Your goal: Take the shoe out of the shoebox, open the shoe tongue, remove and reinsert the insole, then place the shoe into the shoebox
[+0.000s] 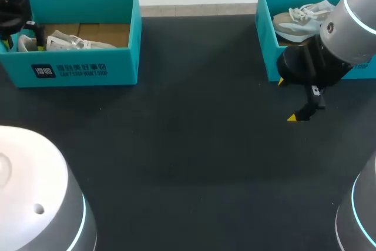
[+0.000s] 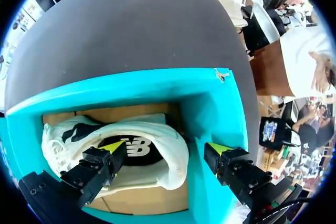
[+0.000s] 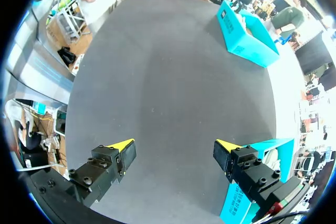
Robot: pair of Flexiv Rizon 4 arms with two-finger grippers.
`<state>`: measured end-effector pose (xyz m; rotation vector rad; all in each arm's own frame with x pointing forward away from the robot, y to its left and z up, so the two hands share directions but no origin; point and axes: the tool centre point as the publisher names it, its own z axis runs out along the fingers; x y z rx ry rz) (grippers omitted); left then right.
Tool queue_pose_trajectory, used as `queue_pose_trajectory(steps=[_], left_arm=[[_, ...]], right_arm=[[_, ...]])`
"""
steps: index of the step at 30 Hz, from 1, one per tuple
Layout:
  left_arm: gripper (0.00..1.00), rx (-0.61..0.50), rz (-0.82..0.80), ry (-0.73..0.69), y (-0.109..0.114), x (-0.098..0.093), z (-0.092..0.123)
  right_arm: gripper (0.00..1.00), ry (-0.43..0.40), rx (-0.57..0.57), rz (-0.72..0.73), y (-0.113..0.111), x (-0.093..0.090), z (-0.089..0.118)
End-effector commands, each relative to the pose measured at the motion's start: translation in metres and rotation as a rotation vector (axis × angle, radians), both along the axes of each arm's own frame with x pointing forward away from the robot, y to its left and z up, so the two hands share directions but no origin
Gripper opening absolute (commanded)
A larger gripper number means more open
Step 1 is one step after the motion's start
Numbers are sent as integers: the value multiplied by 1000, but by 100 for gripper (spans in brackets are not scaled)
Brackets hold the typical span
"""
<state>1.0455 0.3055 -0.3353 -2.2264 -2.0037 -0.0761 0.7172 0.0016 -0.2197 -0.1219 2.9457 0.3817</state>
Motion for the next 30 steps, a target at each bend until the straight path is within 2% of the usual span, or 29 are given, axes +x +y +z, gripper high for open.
queue_pose_trajectory(steps=[1,16,22,30], left_arm=[[100,-10,2,4,36,-7,26],[100,-35,21,-37,39,-22,82],[100,-46,34,-51,35,-20,86],[100,-90,25,-78,22,-19,104]], right_arm=[[100,0,-2,-1,1,0,-1],[100,0,-2,-1,1,0,-1],[100,0,-2,-1,1,0,-1],[100,0,-2,-1,1,0,-1]])
